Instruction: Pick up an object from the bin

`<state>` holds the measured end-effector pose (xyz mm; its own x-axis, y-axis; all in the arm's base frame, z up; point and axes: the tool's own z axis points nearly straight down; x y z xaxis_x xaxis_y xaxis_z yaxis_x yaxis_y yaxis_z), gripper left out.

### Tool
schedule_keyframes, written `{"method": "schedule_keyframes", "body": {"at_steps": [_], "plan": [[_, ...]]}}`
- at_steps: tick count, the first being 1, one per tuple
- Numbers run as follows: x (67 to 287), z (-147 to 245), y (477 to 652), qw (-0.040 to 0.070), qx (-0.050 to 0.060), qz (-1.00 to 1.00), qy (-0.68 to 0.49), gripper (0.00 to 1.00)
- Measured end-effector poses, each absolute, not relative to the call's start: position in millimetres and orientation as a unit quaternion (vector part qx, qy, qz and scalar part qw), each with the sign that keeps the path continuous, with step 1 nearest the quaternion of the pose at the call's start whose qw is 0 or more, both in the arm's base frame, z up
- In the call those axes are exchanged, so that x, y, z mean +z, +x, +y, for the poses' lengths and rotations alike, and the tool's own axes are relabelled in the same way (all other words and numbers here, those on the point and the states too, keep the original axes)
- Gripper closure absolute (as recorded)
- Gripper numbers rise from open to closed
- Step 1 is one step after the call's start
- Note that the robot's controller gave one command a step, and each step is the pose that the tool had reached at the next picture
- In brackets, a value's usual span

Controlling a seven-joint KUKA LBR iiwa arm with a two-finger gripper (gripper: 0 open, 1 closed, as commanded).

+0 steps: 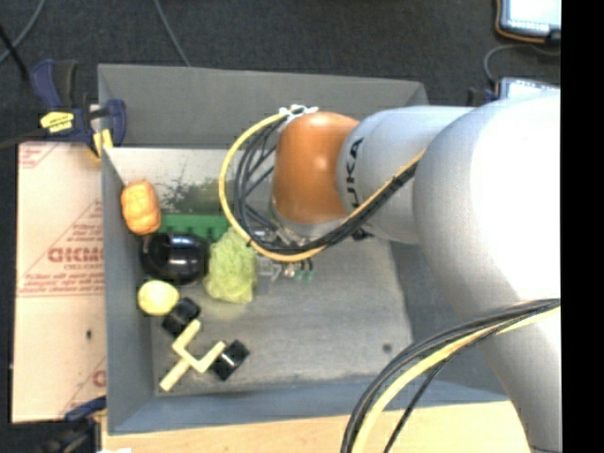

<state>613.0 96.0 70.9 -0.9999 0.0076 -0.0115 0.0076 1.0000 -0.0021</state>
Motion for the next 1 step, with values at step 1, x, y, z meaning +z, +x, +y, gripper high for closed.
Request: {"method": "schedule_keyframes", "body": {"at_steps": [1], "plan": [[74.6,95.5,610.3,0.004,-0.001,1.0,0.004,1.0]]}}
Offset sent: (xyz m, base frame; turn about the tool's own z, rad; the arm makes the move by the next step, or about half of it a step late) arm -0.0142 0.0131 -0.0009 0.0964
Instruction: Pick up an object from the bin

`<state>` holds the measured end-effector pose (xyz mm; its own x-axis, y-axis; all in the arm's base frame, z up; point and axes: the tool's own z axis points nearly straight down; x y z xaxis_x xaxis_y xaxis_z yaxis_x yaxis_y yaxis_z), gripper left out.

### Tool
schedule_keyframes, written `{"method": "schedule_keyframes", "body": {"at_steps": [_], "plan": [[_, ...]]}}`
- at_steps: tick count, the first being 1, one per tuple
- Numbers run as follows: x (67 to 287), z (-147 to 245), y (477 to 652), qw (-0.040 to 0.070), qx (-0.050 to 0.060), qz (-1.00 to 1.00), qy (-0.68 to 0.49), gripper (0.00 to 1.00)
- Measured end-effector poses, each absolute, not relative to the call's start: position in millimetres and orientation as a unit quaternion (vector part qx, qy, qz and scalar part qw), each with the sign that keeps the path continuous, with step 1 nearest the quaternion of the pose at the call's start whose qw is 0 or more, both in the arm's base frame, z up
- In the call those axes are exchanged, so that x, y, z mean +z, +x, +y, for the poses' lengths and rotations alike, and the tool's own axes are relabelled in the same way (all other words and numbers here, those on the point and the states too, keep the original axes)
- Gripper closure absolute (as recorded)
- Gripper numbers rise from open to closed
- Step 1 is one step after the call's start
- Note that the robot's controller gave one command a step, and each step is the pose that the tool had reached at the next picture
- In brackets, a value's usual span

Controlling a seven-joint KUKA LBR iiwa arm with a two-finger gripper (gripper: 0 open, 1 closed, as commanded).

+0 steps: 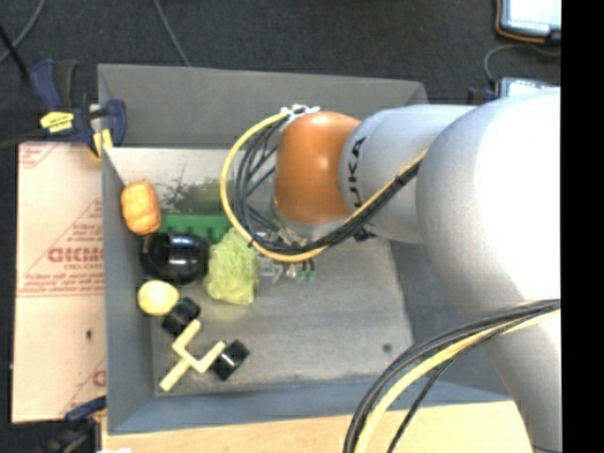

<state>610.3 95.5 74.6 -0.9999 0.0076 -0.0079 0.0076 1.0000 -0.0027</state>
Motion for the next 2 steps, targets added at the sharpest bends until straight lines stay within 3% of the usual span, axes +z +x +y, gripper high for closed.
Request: {"method": "schedule_keyframes", "body": {"at_steps": [1,2], "plan": [[125.7,97.8,610.0,0.007,0.0,1.0,0.009,1.0],[134.1,112.4,609.5,0.007,-0.001,1.0,-0.001,1.0]]}}
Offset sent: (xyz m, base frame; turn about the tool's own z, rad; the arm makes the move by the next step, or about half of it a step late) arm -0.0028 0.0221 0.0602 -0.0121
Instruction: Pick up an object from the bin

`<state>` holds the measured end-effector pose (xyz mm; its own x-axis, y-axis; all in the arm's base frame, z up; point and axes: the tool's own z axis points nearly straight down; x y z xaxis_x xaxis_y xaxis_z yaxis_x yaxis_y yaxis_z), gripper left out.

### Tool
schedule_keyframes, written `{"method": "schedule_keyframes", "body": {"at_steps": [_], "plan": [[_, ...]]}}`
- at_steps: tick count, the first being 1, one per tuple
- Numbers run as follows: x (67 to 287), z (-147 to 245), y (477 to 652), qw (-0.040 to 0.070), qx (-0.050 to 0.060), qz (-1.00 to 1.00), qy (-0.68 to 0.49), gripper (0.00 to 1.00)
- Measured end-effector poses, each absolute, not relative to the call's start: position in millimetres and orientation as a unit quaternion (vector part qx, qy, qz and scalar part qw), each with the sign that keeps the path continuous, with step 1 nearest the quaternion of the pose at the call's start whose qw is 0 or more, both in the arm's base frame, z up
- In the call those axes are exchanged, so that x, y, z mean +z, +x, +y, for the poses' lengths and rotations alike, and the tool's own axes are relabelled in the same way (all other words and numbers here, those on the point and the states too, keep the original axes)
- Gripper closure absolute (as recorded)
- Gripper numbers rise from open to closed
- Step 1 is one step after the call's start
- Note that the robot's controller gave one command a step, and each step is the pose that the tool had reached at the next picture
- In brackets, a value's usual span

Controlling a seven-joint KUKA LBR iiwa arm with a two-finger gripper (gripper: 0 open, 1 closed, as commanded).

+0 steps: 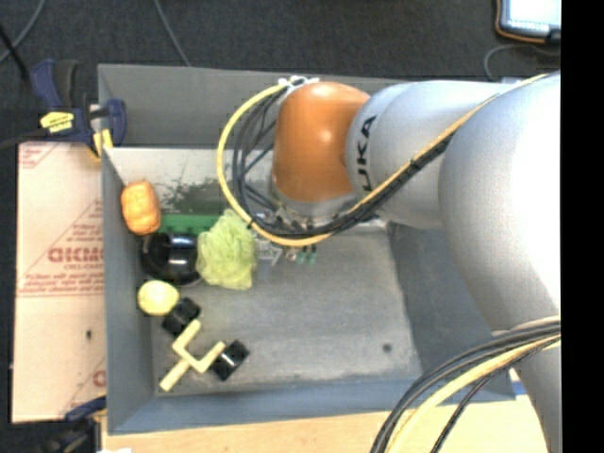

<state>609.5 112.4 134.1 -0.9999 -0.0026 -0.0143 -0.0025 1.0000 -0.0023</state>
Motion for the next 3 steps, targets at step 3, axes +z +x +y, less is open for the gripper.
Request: {"method": "schedule_keyframes", "body": {"at_steps": [3], "plan": [[71.7,130.2,607.8,0.009,-0.008,0.995,-0.1,1.0]]}}
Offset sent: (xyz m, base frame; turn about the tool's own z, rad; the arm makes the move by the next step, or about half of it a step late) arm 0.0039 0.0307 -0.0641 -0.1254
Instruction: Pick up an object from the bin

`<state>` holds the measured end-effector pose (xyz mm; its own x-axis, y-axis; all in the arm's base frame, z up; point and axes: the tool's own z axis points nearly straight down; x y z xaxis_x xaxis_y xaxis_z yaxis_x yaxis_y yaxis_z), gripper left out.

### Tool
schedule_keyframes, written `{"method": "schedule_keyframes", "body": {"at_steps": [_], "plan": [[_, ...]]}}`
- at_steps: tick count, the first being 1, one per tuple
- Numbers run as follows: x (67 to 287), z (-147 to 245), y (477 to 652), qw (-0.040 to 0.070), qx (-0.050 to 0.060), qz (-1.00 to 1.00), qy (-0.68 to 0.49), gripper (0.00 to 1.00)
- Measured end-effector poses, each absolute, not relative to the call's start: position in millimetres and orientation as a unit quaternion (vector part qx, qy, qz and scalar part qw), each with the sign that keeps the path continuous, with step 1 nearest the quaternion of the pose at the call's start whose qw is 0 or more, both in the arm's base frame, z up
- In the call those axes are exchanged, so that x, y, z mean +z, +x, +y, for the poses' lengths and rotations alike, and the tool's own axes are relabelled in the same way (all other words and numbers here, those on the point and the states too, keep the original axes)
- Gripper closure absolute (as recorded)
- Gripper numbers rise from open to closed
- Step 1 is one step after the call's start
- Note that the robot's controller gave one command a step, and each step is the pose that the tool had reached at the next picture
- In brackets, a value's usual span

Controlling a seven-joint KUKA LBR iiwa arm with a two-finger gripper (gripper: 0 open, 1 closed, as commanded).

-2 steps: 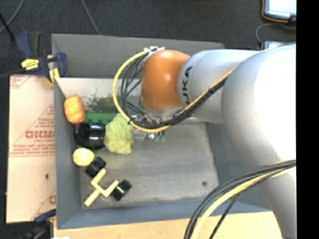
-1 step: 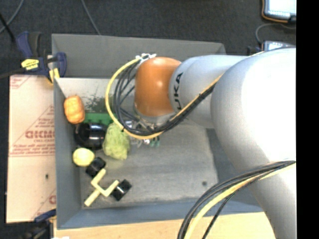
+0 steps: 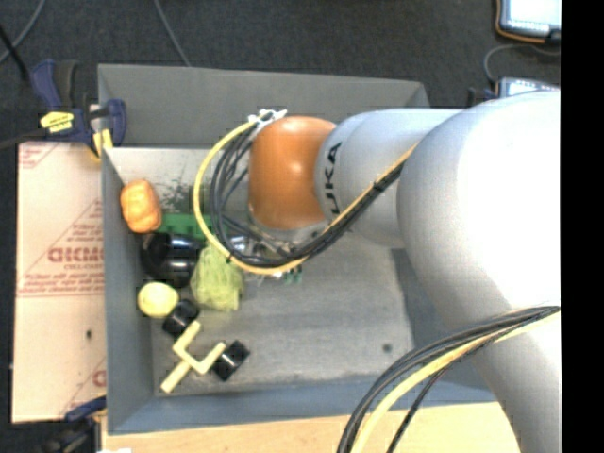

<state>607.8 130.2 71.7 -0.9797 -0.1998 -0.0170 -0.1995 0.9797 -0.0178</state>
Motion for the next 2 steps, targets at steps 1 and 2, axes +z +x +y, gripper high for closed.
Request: {"method": "schedule_keyframes", "body": {"at_steps": [1,2], "plan": [[70.7,133.5,608.6,0.006,-0.01,0.994,-0.107,1.0],[113.1,133.1,615.2,0.004,-0.009,0.994,-0.113,1.0]]}}
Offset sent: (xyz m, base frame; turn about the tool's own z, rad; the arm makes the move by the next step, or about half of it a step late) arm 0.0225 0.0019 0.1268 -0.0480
